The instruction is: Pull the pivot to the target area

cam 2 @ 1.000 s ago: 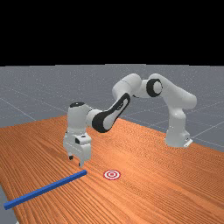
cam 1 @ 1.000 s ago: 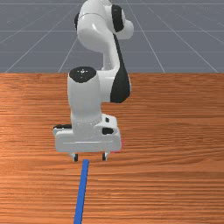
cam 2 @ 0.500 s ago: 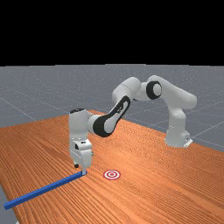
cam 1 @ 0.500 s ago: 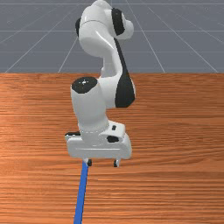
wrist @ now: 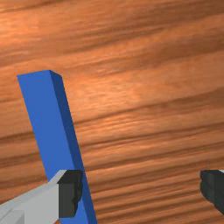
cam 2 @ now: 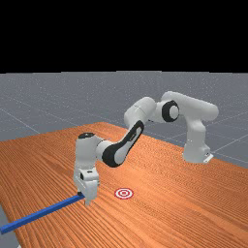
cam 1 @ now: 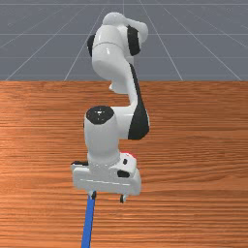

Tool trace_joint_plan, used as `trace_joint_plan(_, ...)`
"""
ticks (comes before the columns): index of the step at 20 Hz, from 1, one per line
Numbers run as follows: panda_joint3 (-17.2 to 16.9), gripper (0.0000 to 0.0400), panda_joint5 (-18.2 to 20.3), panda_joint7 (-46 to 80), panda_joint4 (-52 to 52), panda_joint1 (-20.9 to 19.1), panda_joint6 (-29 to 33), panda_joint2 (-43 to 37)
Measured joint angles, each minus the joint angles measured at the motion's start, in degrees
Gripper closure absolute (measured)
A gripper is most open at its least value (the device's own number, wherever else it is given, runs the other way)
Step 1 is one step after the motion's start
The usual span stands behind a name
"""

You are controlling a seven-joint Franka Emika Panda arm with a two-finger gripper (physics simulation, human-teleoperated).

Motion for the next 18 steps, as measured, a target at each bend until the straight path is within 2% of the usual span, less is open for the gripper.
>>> trace_joint_plan(3, -2.0, 0.0002, -1.4, 1.1, 7.1, 1.8, -2.0, 4.1)
trace_joint_plan(4, -3.6, 0.0002, -3.0, 3.0, 2.3, 2.4, 0.2, 1.4)
trace_joint_plan(7, -4.2, 0.0000, -3.9, 4.5, -9.1, 1.9, 4.8, -5.7)
trace_joint_plan(11, -1.0, 0.0000, -1.7, 0.1, -9.5, -0.6, 4.0, -7.0)
trace_joint_plan(14, -1.3, 0.0000, -0.9, -2.1, 0.8, -1.4, -3.8, -2.1)
trace_joint_plan(15, -2.6, 0.0000, -2.4, -1.2, -6.3, -2.1, 2.3, -5.5)
trace_joint_plan(16, -2.7, 0.0000, -2.4, -1.9, -5.5, -2.8, 2.0, -5.1)
trace_joint_plan(18, 1.3, 0.0000, 1.4, -6.4, -0.6, -5.6, -0.1, -1.7)
